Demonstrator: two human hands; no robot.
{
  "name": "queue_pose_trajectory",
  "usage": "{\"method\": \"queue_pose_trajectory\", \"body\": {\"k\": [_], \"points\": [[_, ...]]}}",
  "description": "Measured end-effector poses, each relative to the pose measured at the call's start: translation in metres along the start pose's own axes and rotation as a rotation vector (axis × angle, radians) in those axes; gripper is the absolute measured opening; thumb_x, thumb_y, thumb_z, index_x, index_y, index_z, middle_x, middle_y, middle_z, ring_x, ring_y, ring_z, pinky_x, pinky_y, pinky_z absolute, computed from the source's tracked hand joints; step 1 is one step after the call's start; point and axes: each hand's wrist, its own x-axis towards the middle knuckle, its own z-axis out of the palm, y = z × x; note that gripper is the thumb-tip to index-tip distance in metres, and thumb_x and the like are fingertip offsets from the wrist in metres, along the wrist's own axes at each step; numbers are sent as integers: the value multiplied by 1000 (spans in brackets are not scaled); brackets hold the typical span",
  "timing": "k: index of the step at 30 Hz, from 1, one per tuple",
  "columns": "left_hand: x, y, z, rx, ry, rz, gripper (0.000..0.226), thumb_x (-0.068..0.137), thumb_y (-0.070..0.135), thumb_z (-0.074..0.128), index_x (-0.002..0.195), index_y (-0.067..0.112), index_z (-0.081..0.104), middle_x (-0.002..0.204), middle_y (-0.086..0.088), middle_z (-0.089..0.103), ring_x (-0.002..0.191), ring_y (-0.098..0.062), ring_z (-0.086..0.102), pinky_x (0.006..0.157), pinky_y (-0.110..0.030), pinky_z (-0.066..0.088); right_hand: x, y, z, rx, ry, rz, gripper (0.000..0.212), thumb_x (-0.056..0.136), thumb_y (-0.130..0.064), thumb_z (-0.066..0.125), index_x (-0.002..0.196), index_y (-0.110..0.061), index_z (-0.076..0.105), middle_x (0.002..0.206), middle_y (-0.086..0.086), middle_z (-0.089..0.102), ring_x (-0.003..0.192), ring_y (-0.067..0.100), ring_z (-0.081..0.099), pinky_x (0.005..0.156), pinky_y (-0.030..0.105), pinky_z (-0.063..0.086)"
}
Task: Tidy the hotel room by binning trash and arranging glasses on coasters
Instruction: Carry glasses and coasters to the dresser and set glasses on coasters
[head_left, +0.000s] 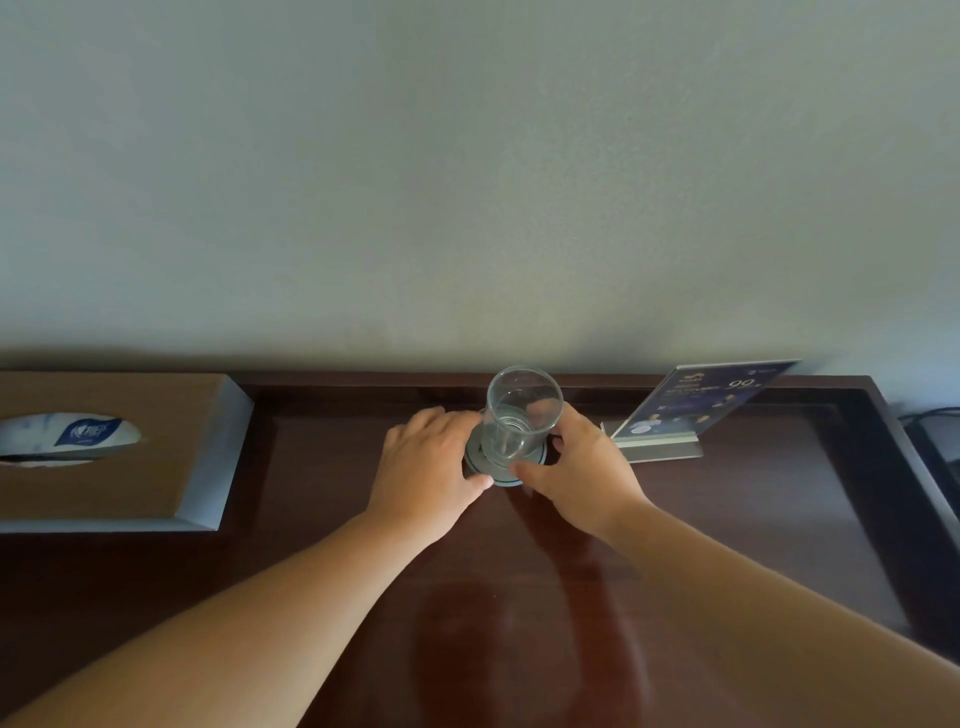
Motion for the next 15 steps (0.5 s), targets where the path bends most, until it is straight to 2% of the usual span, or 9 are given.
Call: {"method": "queue_pose_trajectory", "body": {"k": [4, 7, 10, 12, 15], "points": [[0, -1, 1, 4, -15, -5, 60, 75, 42, 70, 131, 32, 51, 129, 12, 58, 131, -17, 40, 99, -38, 31, 0, 1, -3, -5, -14, 3, 49, 70, -43, 73, 111, -51, 48, 91, -38, 54, 84, -15, 49, 66, 8, 36], [1, -1, 1, 10, -30, -14, 62, 76, 43, 69, 134, 34, 49, 134, 14, 55, 134, -15, 36, 101, -37, 29, 2, 3, -3, -14, -32, 9, 51, 68, -44, 73, 112, -50, 48, 96, -35, 58, 93, -5, 54, 75, 20, 47], [1, -1, 2, 9, -30, -20, 62, 75, 44, 70, 133, 34, 50, 134, 15, 55, 133, -15, 36, 101, -37, 28, 3, 5, -3, -12, -36, 4, 52, 68, -44, 73, 113, -50, 48, 101, -32, 60, 98, -2, 55, 82, 26, 50], [0, -1, 1, -2, -25, -25, 62, 75, 43, 72, 132, 33, 51, 132, 13, 56, 133, -15, 37, 101, -37, 28, 3, 5, -3, -16, -40, 1, 52, 69, -43, 74, 113, -51, 47, 102, -31, 59, 99, -1, 55, 82, 26, 49], [1, -1, 1, -2, -25, -31, 62, 75, 43, 72, 132, 32, 51, 132, 12, 57, 134, -15, 37, 101, -37, 27, 2, 5, -3, -11, -38, -5, 51, 69, -44, 73, 111, -52, 46, 93, -38, 54, 95, -4, 52, 76, 22, 45]]}}
